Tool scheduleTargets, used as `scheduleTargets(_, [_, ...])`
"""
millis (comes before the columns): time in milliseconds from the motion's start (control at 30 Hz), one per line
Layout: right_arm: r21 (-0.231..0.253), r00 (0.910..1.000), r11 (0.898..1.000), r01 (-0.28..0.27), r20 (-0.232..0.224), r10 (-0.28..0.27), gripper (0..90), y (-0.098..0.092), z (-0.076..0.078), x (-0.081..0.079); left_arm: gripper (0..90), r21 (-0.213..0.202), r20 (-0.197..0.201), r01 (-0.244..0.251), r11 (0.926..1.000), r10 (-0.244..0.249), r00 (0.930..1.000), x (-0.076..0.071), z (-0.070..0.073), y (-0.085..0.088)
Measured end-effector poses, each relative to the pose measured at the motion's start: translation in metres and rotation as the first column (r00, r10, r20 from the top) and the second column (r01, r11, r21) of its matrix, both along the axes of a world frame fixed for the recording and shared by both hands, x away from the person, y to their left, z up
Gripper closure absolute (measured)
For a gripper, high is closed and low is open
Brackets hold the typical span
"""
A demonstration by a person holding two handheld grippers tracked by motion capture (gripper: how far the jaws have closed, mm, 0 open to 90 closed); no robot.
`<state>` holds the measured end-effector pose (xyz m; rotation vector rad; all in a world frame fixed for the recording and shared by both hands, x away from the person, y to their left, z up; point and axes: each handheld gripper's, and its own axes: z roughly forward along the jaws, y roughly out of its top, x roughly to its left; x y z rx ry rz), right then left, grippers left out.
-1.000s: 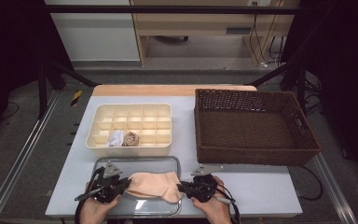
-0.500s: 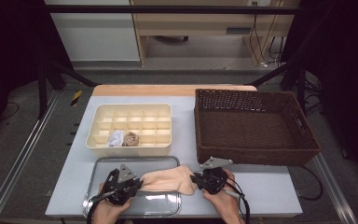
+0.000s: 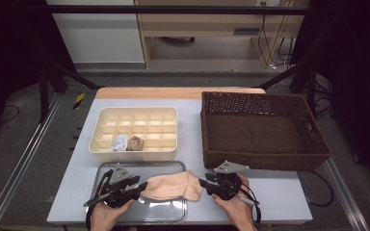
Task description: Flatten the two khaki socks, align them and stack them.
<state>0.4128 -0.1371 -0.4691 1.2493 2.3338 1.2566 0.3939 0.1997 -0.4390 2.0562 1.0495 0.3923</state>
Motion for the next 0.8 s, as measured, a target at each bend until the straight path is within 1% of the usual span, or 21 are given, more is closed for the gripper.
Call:
scheduleTargets(33, [0.0,1.0,1.0,0.0,0.0,0.0,64.1,0.0,0.0,0.0,60.0,0.0,0.0,0.0,1.0,0.0,1.0,0.0,0.0,0.0])
scheduleTargets(100, [-0.01,0.9999,1.0,0.006,-0.011,-0.006,62.5,0.001,-0.003,0.001,60.1,0.0,0.003,0.012,0.9999,-0.012,0.9999,0.005,0.002,-0.003])
scheduleTargets(133, [-0.01,0.9998,1.0,0.008,-0.018,-0.008,61.9,0.003,-0.004,0.001,60.2,0.007,-0.003,0.03,0.9995,-0.03,0.9996,0.008,0.002,-0.005])
scheduleTargets(200, [-0.025,0.9996,1.0,0.01,-0.027,-0.011,60.3,0.005,-0.009,0.002,61.5,0.013,-0.026,0.043,0.999,-0.043,0.9987,0.014,-0.002,-0.01])
scheduleTargets(233, [-0.03,0.9991,1.0,0.009,-0.041,-0.011,59.9,0.007,-0.012,0.002,64.1,0.025,-0.043,0.059,0.9979,-0.058,0.9974,0.017,-0.005,-0.012])
scheduleTargets(267, [-0.036,0.9991,0.999,0.003,-0.042,-0.004,59.7,0.008,-0.014,0.003,66.0,0.04,-0.051,0.059,0.9975,-0.057,0.9971,0.017,-0.007,-0.014])
scheduleTargets(300, [-0.03,0.9992,1.0,0.0,-0.039,-0.001,61.2,0.011,-0.015,0.001,73.0,0.059,-0.063,0.065,0.9961,-0.062,0.9961,0.018,-0.009,-0.015])
scheduleTargets(333, [-0.027,0.999,1.0,-0.003,-0.045,0.002,64.3,0.011,-0.015,0.001,75.6,0.097,-0.072,0.059,0.9935,-0.053,0.996,0.016,-0.012,-0.015])
scheduleTargets(400, [-0.03,0.999,1.0,-0.009,-0.044,0.008,69.8,0.013,-0.016,0.0,82.4,0.102,-0.083,0.062,0.9929,-0.053,0.9951,0.015,-0.013,-0.013])
scheduleTargets(433, [-0.03,0.999,1.0,-0.009,-0.044,0.008,69.8,0.013,-0.016,0.0,83.5,0.102,-0.083,0.062,0.9929,-0.053,0.9951,0.015,-0.013,-0.013])
scheduleTargets(500, [-0.035,0.9989,0.999,-0.014,-0.046,0.013,75.7,0.016,-0.016,-0.002,85.1,0.111,-0.093,0.062,0.9918,-0.052,0.9943,0.014,-0.013,-0.01])
scheduleTargets(567, [-0.033,0.9985,0.999,-0.027,-0.048,0.025,79.5,0.018,-0.016,-0.004,85.9,0.118,-0.104,0.061,0.9912,-0.049,0.9934,0.013,-0.015,-0.009])
scheduleTargets(600, [-0.039,0.9986,0.999,-0.031,-0.045,0.029,81.3,0.02,-0.016,-0.004,86.3,0.133,-0.11,0.064,0.9891,-0.05,0.9927,0.01,-0.016,-0.009])
scheduleTargets(700, [-0.05,0.9983,0.998,-0.044,-0.04,0.042,82.4,0.02,-0.015,-0.004,86.6,0.138,-0.109,0.065,0.9883,-0.049,0.9928,0.007,-0.016,-0.008])
scheduleTargets(733, [-0.054,0.9978,0.998,-0.046,-0.05,0.043,82.6,0.02,-0.014,-0.003,86.6,0.139,-0.108,0.063,0.9883,-0.048,0.993,0.005,-0.016,-0.008])
scheduleTargets(800, [-0.041,0.9973,0.998,-0.051,-0.055,0.048,83.0,0.016,-0.01,-0.001,86.7,0.148,-0.096,0.063,0.987,-0.049,0.9942,-0.002,-0.015,-0.008])
